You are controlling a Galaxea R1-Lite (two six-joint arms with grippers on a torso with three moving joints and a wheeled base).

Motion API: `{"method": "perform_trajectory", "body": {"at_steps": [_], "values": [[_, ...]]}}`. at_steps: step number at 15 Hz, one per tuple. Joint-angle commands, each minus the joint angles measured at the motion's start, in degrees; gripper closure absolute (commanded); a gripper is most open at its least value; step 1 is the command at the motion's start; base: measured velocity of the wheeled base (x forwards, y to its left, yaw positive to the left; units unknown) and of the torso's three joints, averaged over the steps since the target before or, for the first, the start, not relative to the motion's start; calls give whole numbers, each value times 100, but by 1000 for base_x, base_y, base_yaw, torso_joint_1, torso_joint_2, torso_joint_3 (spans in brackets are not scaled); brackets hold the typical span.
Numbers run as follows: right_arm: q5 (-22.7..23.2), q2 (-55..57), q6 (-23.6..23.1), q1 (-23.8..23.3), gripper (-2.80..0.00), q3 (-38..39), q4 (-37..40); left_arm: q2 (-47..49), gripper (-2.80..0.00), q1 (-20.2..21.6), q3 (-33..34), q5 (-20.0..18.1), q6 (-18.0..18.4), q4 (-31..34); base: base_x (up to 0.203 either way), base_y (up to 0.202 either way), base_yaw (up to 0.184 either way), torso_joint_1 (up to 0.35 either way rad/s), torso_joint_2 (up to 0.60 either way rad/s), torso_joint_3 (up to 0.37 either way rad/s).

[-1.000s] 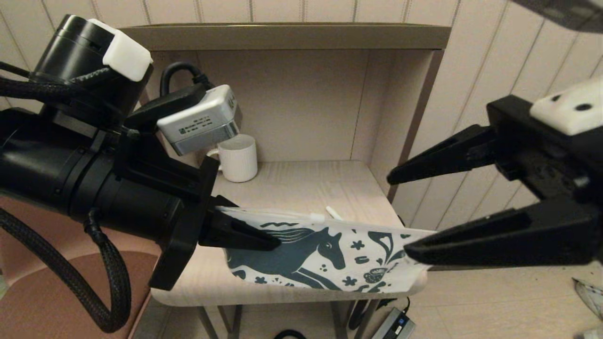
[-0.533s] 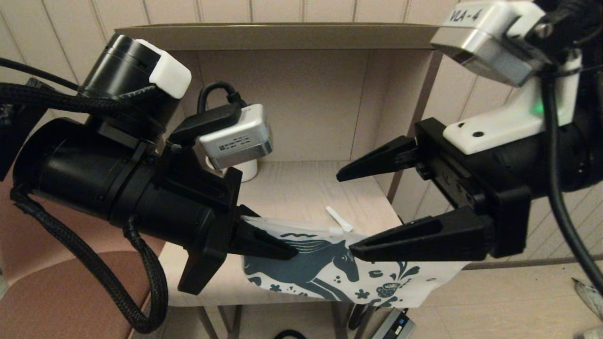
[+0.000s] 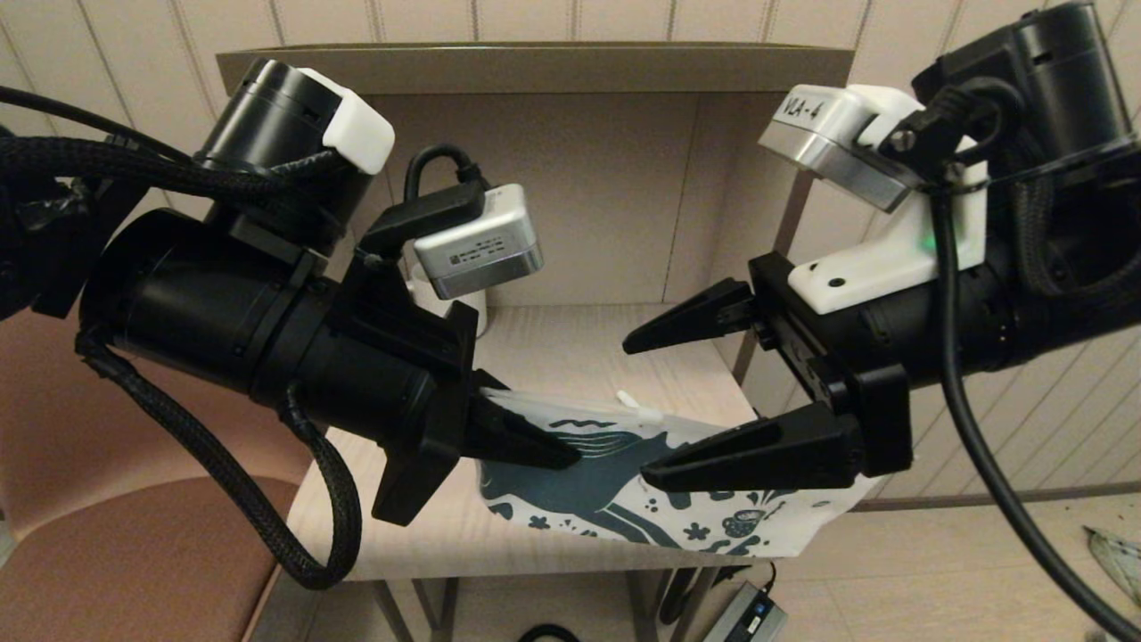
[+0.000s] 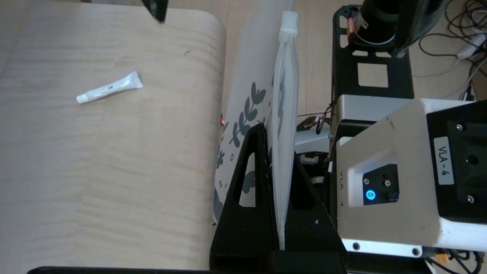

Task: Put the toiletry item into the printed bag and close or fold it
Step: Open the storage bag

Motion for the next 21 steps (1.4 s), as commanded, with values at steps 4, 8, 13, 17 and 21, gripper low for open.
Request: {"method": "perform_trajectory", "body": {"at_steps": [4,8,13,17,21], "values": [[30,-68,-22,-3,-280,112,21,26,0,25,29,-3,23,-22,0,0,0,0,0,0],[30,-96,-23,3,-280,146,21,0,0,80,28,-3,23,-16,0,0,0,0,0,0],[34,-140,-32,12,-280,260,12,26,0,122,-23,-12,23,-24,0,0,0,0,0,0],[39,-78,-32,29,-280,169,8,23,0,122,-14,-12,23,-24,0,0,0,0,0,0],[63,-8,-23,82,-280,128,-120,38,0,122,-26,-12,23,-24,0,0,0,0,0,0]]}}
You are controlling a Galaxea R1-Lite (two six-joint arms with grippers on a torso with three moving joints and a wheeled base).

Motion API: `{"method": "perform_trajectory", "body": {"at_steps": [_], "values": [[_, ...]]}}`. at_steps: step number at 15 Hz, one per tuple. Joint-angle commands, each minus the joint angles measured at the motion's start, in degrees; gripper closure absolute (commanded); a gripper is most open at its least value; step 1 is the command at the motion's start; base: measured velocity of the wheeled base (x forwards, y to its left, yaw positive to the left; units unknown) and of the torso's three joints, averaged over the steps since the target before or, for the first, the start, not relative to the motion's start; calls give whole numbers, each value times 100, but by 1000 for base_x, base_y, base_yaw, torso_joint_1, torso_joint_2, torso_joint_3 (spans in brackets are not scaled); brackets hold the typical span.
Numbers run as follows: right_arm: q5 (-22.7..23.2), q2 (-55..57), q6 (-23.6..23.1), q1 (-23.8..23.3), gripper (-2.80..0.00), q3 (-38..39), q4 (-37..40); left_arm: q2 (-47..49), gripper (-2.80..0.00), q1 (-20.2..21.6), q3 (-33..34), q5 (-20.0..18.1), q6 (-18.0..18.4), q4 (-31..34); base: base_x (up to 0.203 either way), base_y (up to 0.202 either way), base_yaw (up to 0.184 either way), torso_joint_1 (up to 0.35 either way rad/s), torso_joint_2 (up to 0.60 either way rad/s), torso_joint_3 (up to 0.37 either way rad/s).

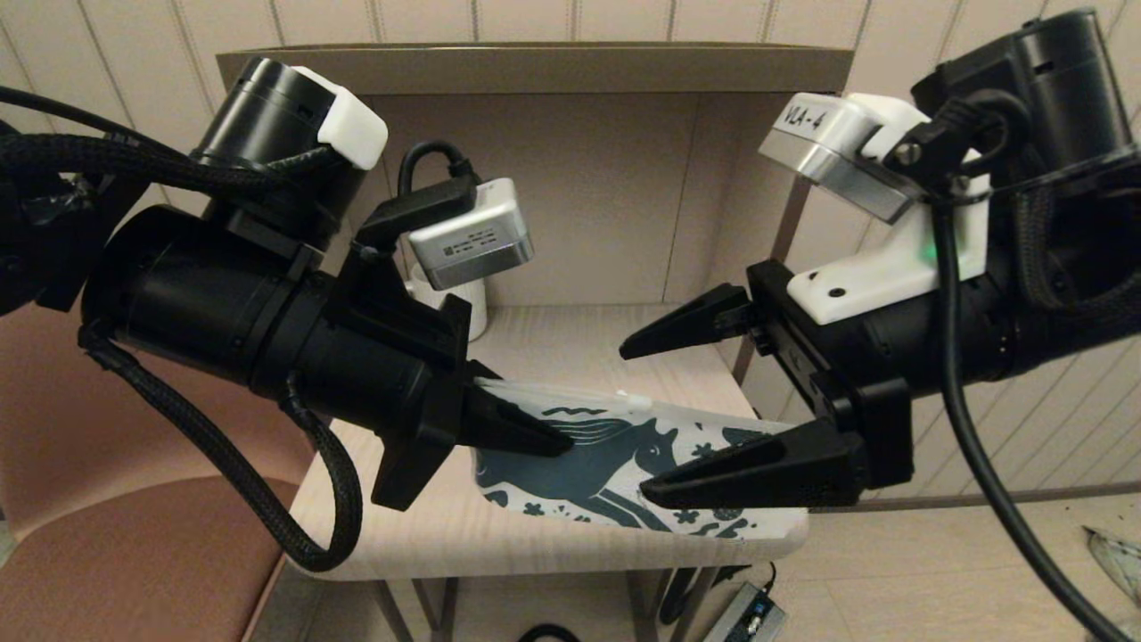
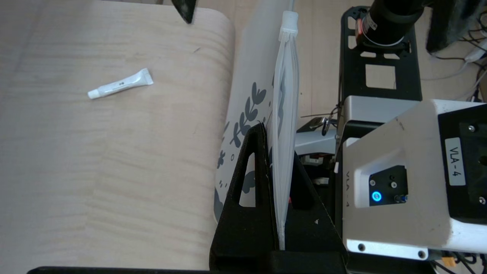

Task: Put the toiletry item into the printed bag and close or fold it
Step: Open the storage bag

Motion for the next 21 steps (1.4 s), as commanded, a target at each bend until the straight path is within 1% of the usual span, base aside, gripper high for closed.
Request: {"method": "perform_trajectory", "body": {"at_steps": [1,7,8,18,21], "values": [[38,31,-12,24,-280,-17,8,21,0,-1,-14,-20,18,27,0,0,0,0,0,0],[30,27,6,15,-280,96,-12,-32,0,-1,-101,-29,10,89,0,0,0,0,0,0],[40,40,23,6,0,96,-90,-40,0,-1,-101,-29,11,89,0,0,0,0,0,0],[65,11,11,24,0,20,-62,-39,0,-1,-110,-11,18,90,0,0,0,0,0,0],[188,-22,6,24,0,71,-71,-13,0,-1,-145,-11,18,89,0,0,0,0,0,0]]}}
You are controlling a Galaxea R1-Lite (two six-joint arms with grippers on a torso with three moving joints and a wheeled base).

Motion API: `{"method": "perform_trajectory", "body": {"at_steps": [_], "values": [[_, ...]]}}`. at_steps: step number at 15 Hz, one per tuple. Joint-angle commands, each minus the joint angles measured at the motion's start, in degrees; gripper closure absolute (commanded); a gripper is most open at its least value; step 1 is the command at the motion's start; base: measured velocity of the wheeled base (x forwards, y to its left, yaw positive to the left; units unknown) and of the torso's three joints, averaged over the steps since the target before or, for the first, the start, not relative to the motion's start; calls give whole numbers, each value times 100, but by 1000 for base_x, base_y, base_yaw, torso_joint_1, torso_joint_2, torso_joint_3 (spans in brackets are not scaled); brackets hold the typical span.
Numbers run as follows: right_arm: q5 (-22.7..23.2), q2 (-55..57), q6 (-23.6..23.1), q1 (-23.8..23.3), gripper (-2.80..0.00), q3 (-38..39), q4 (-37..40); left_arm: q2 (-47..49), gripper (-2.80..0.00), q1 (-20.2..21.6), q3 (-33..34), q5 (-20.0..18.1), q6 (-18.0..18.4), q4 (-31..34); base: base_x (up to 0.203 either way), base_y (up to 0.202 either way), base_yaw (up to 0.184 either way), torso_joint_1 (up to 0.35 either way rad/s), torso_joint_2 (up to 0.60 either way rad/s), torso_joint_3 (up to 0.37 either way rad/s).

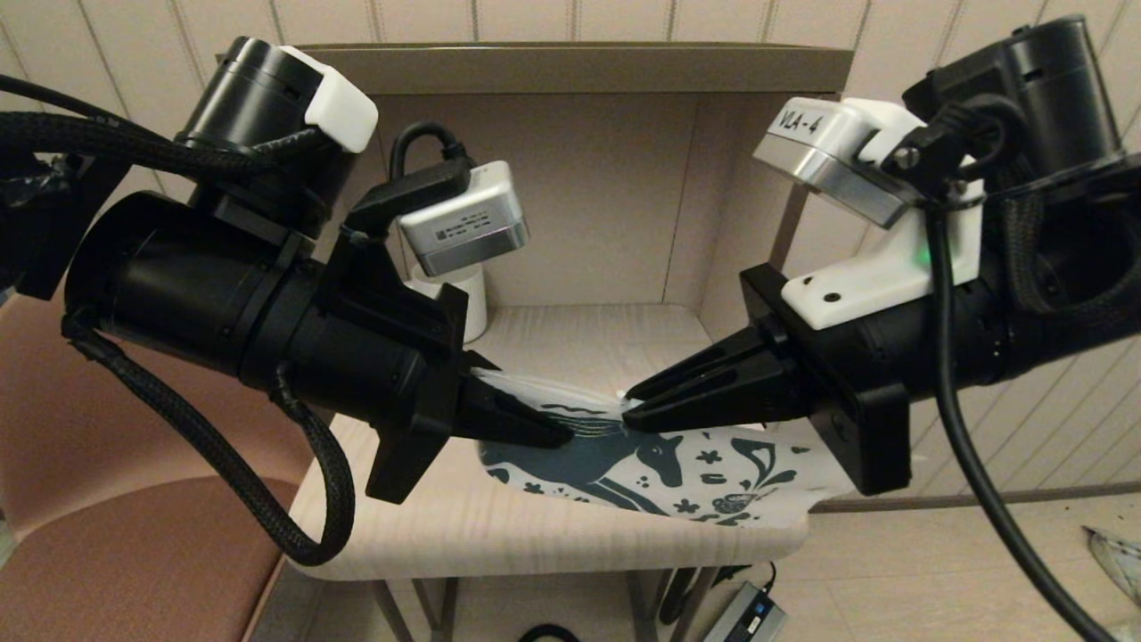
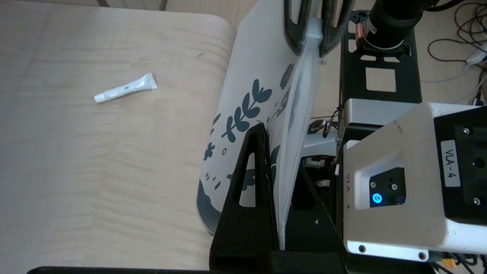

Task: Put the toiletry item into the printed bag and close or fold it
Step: Open the storage bag

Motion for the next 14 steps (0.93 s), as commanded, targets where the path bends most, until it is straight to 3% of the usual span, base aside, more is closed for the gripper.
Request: {"method": "perform_trajectory", "body": {"at_steps": [1,14], "values": [[42,-42,-16,-10,0,46,8,16,0,-1,-29,-23,19,23,0,0,0,0,0,0],[96,-920,-77,-1019,0,1107,-44,-124,0,16,50,-14,19,103,0,0,0,0,0,0]]}}
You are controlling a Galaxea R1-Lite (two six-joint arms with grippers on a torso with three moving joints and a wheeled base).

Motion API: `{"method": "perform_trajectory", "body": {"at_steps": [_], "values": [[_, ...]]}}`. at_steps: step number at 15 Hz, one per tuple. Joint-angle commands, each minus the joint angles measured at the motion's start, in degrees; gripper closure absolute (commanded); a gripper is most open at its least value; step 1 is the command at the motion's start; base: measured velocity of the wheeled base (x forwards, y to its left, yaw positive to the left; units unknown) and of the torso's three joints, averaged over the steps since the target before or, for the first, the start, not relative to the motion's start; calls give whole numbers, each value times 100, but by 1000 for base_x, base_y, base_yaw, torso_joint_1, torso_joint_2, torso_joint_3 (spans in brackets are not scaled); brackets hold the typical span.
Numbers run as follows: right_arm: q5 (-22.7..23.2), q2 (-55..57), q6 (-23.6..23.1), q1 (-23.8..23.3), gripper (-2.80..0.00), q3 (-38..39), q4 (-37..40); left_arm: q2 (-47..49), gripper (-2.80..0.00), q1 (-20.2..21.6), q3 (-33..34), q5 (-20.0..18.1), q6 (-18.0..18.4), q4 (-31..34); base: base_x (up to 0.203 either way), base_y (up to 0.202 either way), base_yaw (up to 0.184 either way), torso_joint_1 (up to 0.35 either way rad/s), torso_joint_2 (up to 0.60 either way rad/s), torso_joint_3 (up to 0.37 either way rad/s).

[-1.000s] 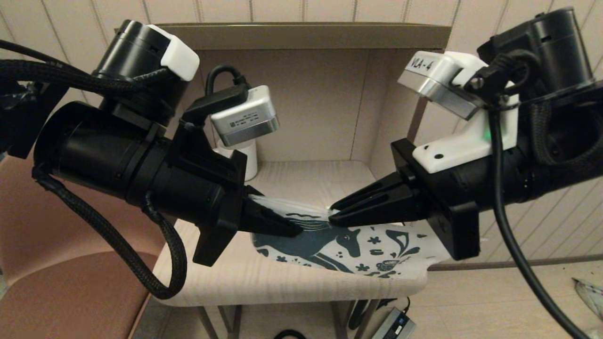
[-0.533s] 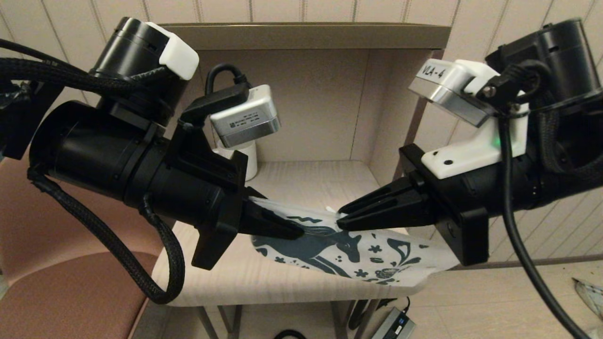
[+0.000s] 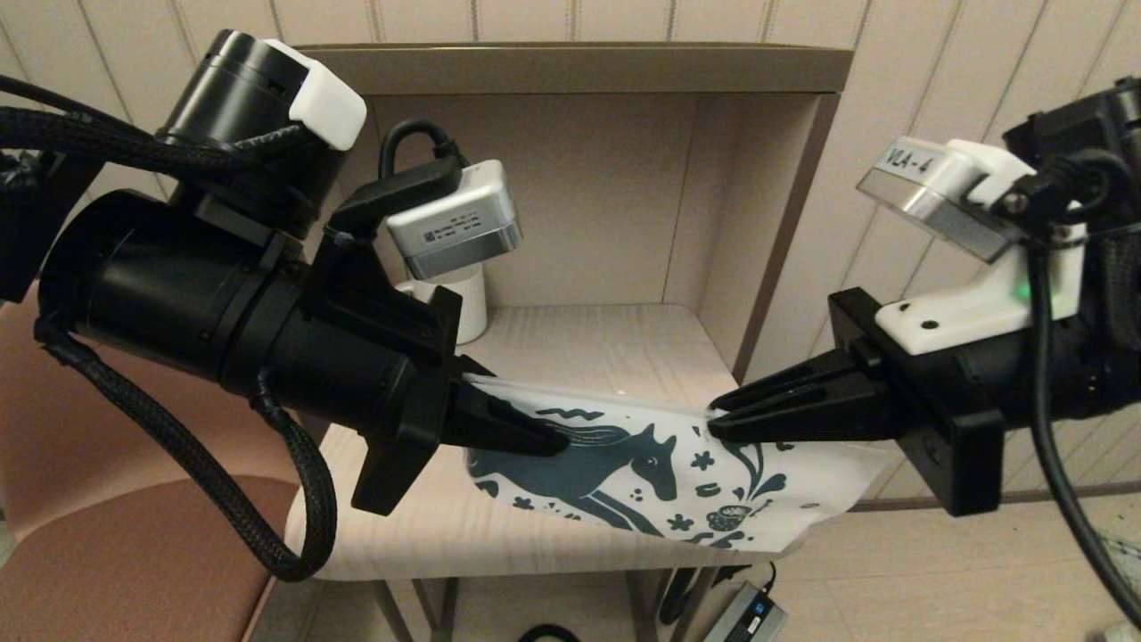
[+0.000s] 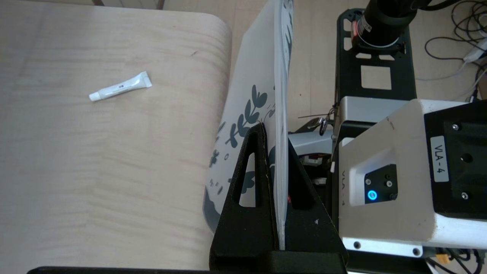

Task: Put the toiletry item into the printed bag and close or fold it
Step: Open the storage bag

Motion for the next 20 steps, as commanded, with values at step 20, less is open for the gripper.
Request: {"method": "perform_trajectory", "body": {"at_steps": [20], "values": [[672,-763,-56,-1013,0,748,-22,6,0,165,172,-5,19,-135,0,0,0,0,0,0]]}}
